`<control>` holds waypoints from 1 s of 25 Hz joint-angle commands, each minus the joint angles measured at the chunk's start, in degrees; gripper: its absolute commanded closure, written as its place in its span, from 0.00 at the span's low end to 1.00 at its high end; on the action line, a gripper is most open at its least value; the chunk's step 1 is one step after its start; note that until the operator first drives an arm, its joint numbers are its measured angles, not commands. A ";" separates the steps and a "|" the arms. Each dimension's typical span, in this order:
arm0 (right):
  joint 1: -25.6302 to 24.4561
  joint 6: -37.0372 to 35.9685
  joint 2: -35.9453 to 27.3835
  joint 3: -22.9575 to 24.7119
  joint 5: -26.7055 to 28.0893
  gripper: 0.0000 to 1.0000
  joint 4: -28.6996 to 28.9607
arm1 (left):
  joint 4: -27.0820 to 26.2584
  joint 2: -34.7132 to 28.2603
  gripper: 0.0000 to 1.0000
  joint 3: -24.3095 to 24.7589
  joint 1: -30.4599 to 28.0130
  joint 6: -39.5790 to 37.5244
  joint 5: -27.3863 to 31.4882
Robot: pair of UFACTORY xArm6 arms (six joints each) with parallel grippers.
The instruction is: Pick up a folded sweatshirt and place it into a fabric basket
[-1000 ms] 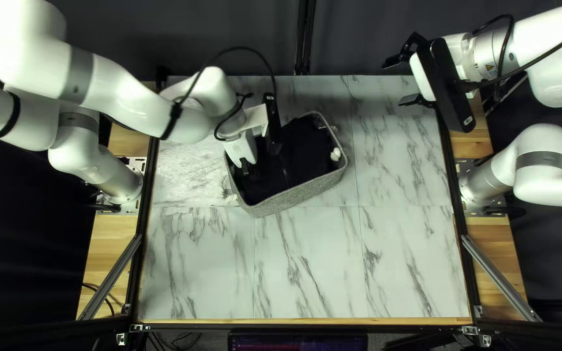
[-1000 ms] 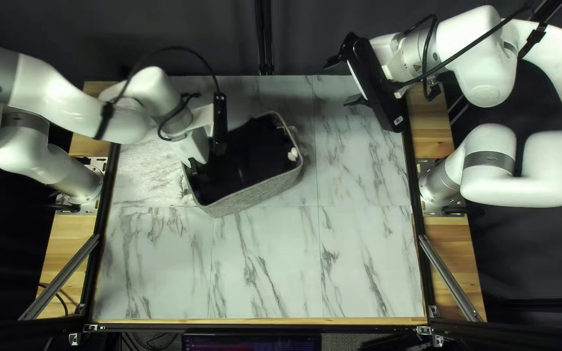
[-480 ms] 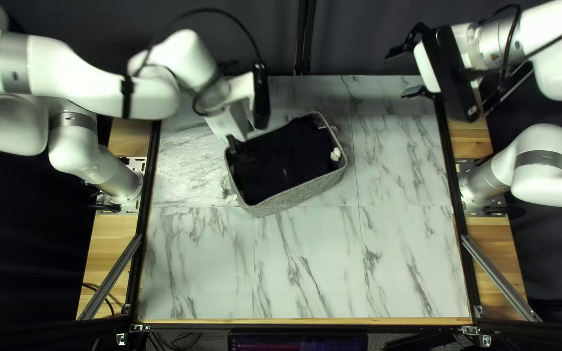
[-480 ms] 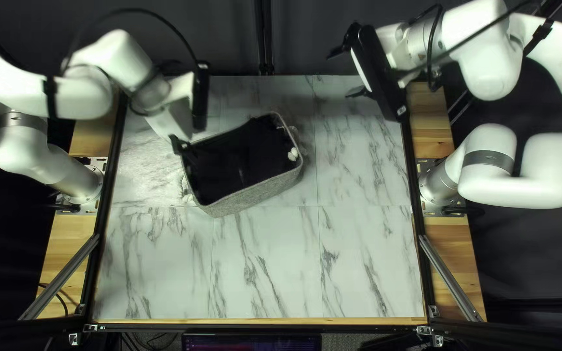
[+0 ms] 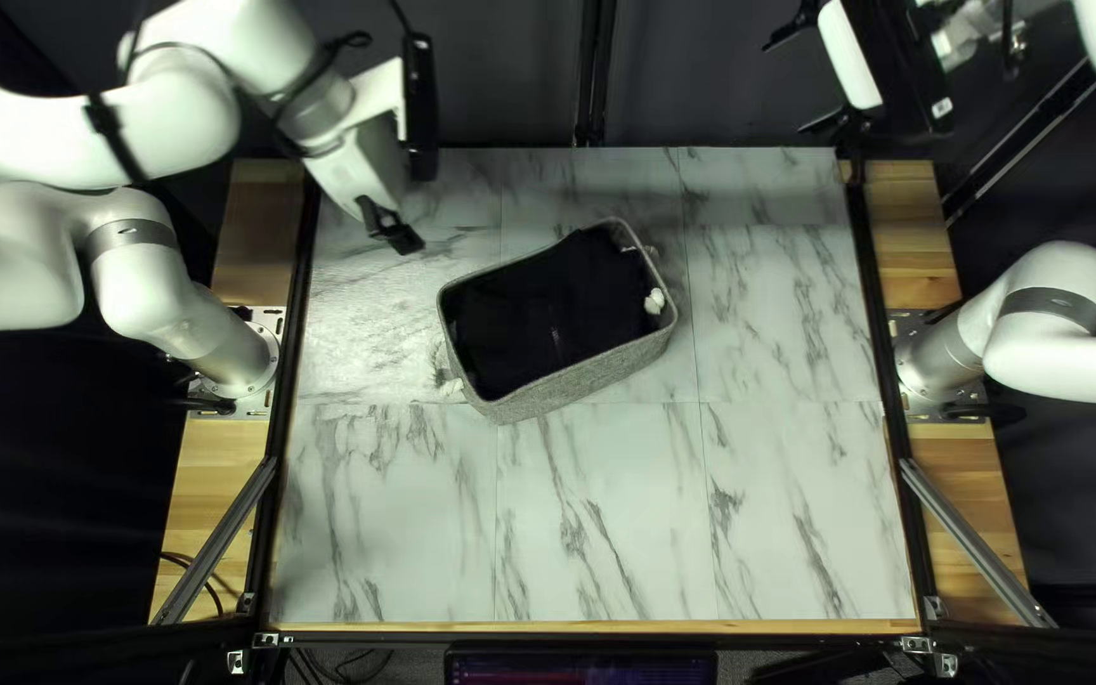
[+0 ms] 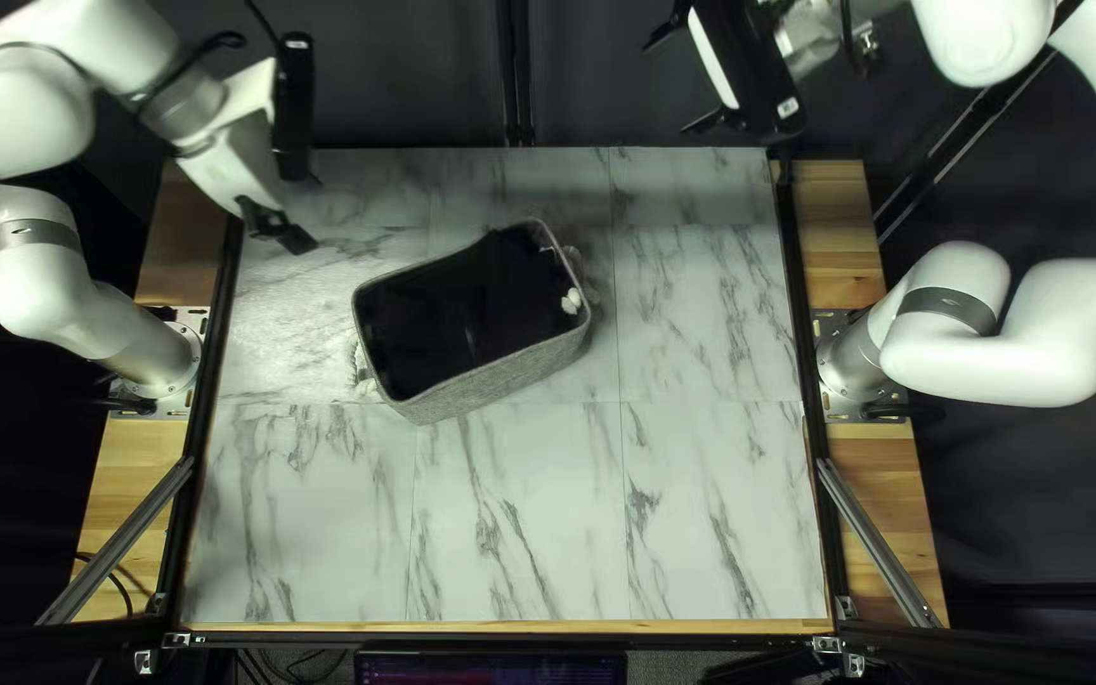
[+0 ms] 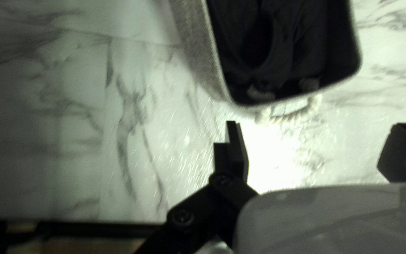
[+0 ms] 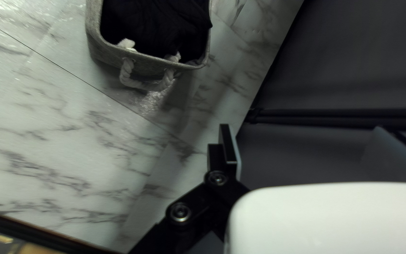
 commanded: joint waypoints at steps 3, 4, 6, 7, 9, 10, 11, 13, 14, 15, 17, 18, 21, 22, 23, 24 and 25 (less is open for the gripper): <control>-0.64 3.43 -3.25 1.46 0.42 0.00 -2.77 | 0.21 -1.09 0.00 -1.41 4.60 4.06 3.82; -0.47 3.65 -3.32 1.70 0.09 0.00 -3.02 | 0.20 -0.55 0.00 -1.40 5.35 4.75 3.64; -0.13 3.78 -3.54 2.15 -0.28 0.00 -3.40 | 0.46 0.16 0.00 -1.57 5.94 5.20 3.52; -0.13 3.78 -3.54 2.15 -0.28 0.00 -3.40 | 0.67 0.68 0.00 -1.94 6.12 5.09 3.43; -0.13 3.78 -3.54 2.15 -0.28 0.00 -3.40 | 0.75 1.19 0.00 -1.92 6.46 4.07 2.32; -0.13 3.78 -3.54 2.15 -0.28 0.00 -3.40 | 0.75 1.19 0.00 -1.92 6.46 4.07 2.32; -0.13 3.78 -3.54 2.15 -0.28 0.00 -3.40 | 0.75 1.19 0.00 -1.92 6.46 4.07 2.32; -0.13 3.78 -3.54 2.15 -0.28 0.00 -3.40 | 0.75 1.19 0.00 -1.92 6.46 4.07 2.32; -0.13 3.78 -3.54 2.15 -0.28 0.00 -3.40 | 0.75 1.19 0.00 -1.92 6.46 4.07 2.32; -0.13 3.78 -3.54 2.15 -0.28 0.00 -3.40 | 0.75 1.19 0.00 -1.92 6.46 4.07 2.32; -0.13 3.78 -3.54 2.15 -0.28 0.00 -3.40 | 0.75 1.19 0.00 -1.92 6.46 4.07 2.32; -0.13 3.78 -3.54 2.15 -0.28 0.00 -3.40 | 0.75 1.19 0.00 -1.92 6.46 4.07 2.32; -0.13 3.78 -3.54 2.15 -0.28 0.00 -3.40 | 0.75 1.19 0.00 -1.92 6.46 4.07 2.32; -0.13 3.78 -3.54 2.15 -0.28 0.00 -3.40 | 0.75 1.19 0.00 -1.92 6.46 4.07 2.32; -0.13 3.78 -3.54 2.15 -0.28 0.00 -3.40 | 0.75 1.19 0.00 -1.92 6.46 4.07 2.32; -0.13 3.78 -3.54 2.15 -0.28 0.00 -3.40 | 0.75 1.19 0.00 -1.92 6.46 4.07 2.32; -0.13 3.78 -3.54 2.15 -0.28 0.00 -3.40 | 0.75 1.19 0.00 -1.92 6.46 4.07 2.32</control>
